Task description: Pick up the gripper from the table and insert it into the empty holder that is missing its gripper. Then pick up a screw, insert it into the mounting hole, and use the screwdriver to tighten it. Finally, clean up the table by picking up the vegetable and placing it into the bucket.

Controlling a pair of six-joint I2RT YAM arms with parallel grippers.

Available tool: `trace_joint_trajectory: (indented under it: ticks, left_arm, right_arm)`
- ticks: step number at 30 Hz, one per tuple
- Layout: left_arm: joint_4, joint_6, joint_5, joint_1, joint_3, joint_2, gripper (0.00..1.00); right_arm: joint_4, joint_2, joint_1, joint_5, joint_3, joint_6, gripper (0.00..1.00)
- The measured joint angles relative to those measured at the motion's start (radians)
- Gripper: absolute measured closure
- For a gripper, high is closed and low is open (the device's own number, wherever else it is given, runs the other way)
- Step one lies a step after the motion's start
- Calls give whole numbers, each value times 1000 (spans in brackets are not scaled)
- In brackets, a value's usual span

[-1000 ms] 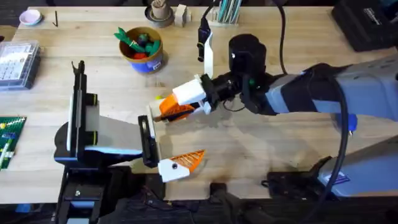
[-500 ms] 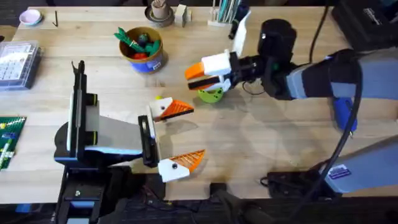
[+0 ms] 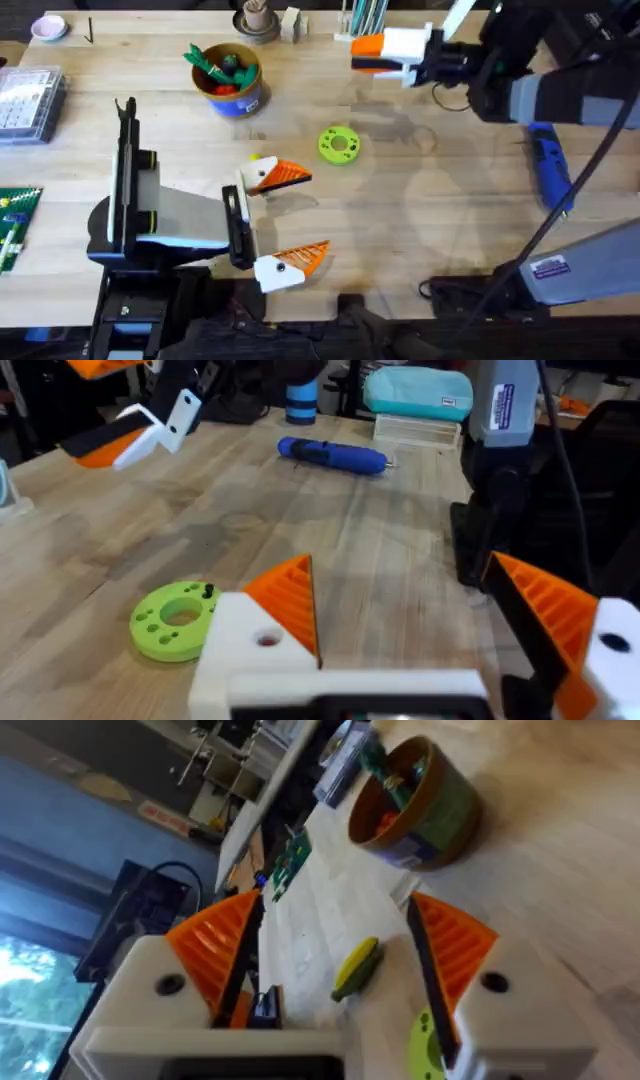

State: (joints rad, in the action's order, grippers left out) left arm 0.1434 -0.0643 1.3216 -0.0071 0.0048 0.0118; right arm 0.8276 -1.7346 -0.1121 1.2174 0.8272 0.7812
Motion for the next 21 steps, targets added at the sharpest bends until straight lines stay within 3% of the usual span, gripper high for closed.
trace_joint_trajectory:
  ticks: [8, 14, 21]
  left_arm:
    - [0, 0, 0, 0, 0, 0, 8]
    - [0, 0, 0, 0, 0, 0, 8]
    - [0, 0, 1, 0, 0, 0, 7]
  right_arm:
    - [-404, 0, 48, -154, 167, -233, 87]
    - [-875, 10, 47, -306, 332, -504, 87]
    - [-1341, 153, 17, -545, 456, -816, 84]
